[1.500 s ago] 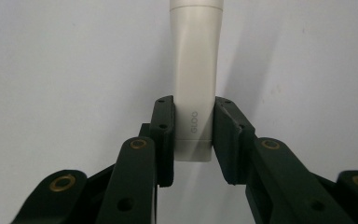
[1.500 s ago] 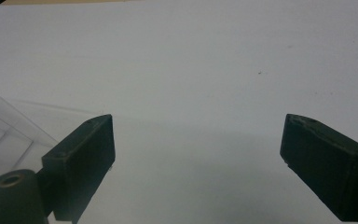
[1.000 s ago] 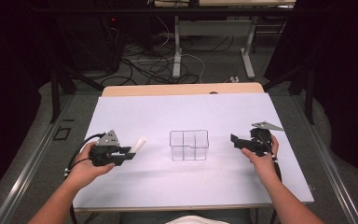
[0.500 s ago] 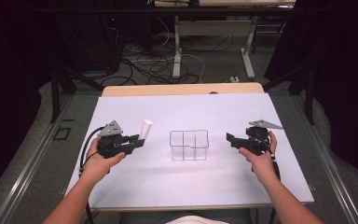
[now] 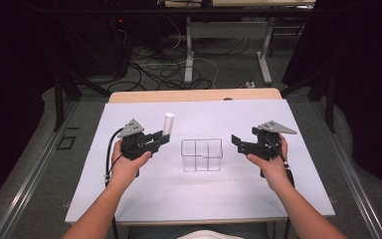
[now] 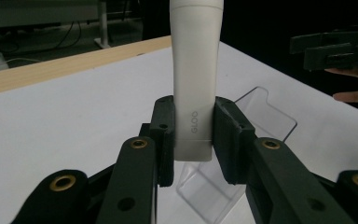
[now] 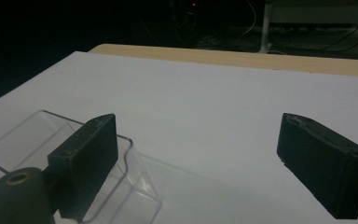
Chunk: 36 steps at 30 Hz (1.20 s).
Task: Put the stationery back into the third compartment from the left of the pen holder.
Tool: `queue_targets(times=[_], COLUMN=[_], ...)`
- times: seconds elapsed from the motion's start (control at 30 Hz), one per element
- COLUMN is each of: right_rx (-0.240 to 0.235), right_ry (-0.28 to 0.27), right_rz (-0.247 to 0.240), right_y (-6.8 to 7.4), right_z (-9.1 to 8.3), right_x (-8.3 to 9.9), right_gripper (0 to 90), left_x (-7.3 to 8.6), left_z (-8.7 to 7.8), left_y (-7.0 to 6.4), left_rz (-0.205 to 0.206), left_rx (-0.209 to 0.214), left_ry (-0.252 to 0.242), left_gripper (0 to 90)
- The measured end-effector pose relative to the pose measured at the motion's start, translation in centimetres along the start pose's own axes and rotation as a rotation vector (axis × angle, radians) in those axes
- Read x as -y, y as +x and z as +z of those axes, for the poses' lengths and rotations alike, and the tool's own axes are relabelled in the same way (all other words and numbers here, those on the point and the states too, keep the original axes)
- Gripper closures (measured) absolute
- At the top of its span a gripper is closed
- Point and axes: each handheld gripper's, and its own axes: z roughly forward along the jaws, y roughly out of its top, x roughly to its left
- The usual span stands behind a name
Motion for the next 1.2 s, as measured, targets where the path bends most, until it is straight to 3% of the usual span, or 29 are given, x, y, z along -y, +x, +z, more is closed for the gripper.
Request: queue_targets(times=[0.17,0.23,0.47,0.6,0.7,0.83,1.0,1.1,1.2], right_rx=[-0.027,-0.048,-0.08,-0.094,-0.1,-0.134,-0.162,-0.207,-0.231], right_ry=[-0.019,-0.008,-0.003,0.001,0.002,0.019,0.042,0.053,0.048], right_rz=[-0.002,0.006,0.048,0.074,0.082,0.112,0.117,0.145,0.159], right_y=[1.3,1.7,2.8,3.3,3.6,4.0,4.8,5.4,5.7], right_z=[0.8,1.0,1.7,1.8,1.9,2.0,2.3,2.3,2.2], right_x=[-1.3,-1.8,-3.6,-4.3,-4.3,-4.0,-3.2,-2.9,-2.8], right_gripper=[14.4,14.6,18.2,20.0,21.2,26.4,28.0,32.5,33.8], left_x=[-0.6,-0.9,-1.5,-1.3,-1.2,-0.8,-0.4,-0.2,-0.1], left_z=[1.3,1.8,3.0,3.5,3.8,4.3,4.8,5.0,5.2], left_y=[-0.9,-1.2,-2.2,-2.7,-3.0,-3.5,-4.4,-5.0,-5.5], left_rz=[-0.014,-0.038,-0.042,-0.087,-0.067,-0.074,-0.081,-0.081,-0.054], left_rx=[0.008,0.009,-0.01,-0.015,-0.019,-0.018,0.008,0.028,0.043], left_ry=[-0.026,-0.045,-0.061,-0.081,-0.072,-0.069,-0.058,-0.056,-0.042], left_gripper=[71.4,71.4,71.4,71.4,71.4,71.4,71.3,71.4,71.3])
